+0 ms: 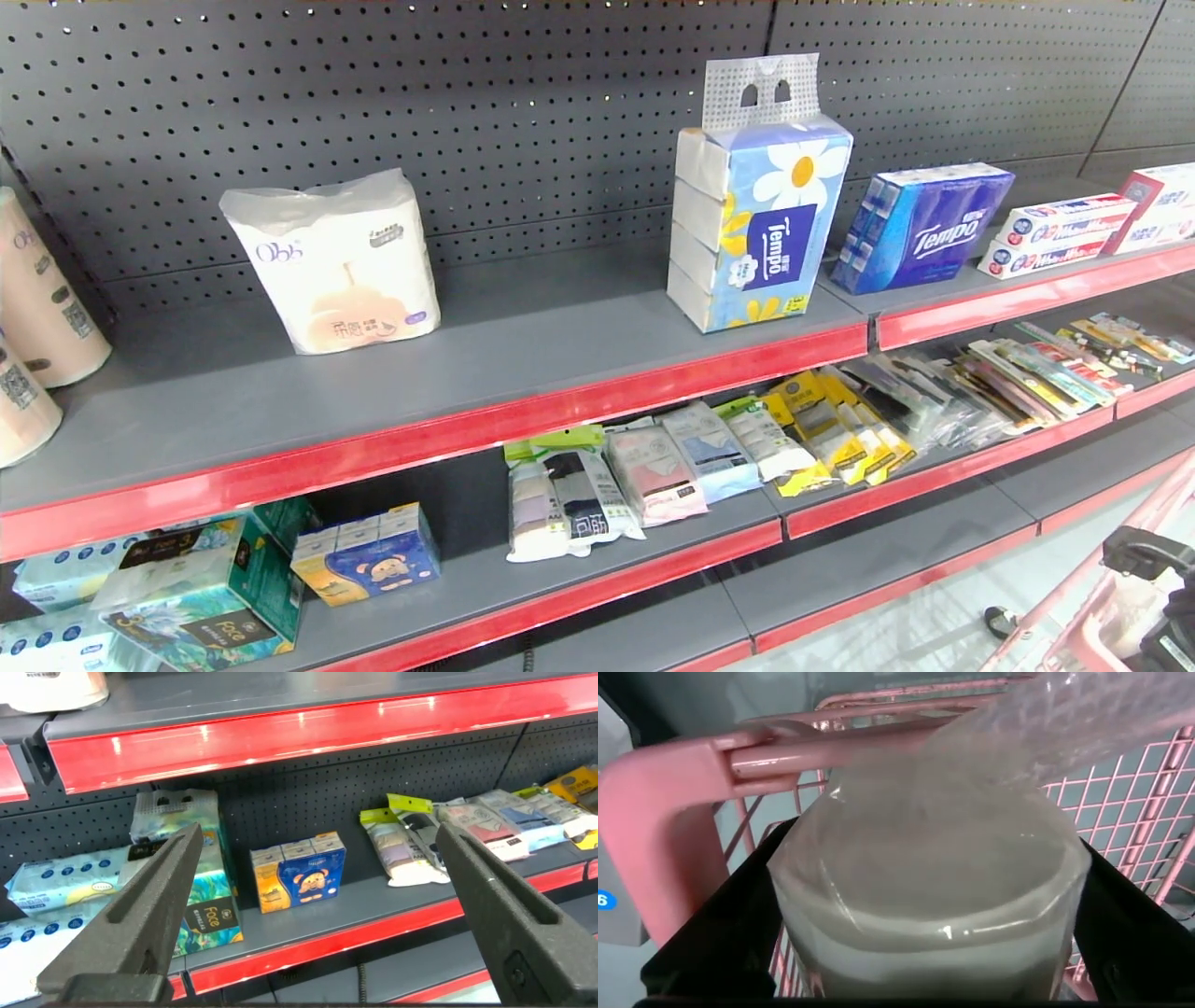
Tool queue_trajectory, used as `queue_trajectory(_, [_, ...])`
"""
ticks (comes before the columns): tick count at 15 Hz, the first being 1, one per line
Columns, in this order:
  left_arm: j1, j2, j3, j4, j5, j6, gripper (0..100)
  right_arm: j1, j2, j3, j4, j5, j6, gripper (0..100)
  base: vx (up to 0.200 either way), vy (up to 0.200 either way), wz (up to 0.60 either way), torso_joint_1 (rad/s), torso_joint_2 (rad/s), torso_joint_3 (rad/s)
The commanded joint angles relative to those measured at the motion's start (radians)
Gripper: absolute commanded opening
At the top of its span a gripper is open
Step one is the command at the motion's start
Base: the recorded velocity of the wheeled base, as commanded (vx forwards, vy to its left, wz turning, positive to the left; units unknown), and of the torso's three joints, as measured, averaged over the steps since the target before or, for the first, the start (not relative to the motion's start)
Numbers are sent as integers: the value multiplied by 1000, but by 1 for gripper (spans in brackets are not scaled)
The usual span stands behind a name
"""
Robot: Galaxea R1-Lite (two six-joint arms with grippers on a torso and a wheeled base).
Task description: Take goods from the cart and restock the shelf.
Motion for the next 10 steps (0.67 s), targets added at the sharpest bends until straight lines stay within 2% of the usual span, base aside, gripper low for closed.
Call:
queue_trajectory(1, [0, 1, 0, 0, 0, 0, 100, -5, 9, 0, -2, 1, 0, 0, 0, 0, 0, 0, 0, 0])
queue_trajectory(7, [0, 1, 0, 0, 0, 0, 100, -46, -14, 14, -1, 3, 8, 0, 0, 0, 0, 0, 0, 0])
queue_trajectory(10, [0, 1, 0, 0, 0, 0, 100, -87, -94, 36, -1, 3, 31, 0, 0, 0, 0, 0, 0, 0])
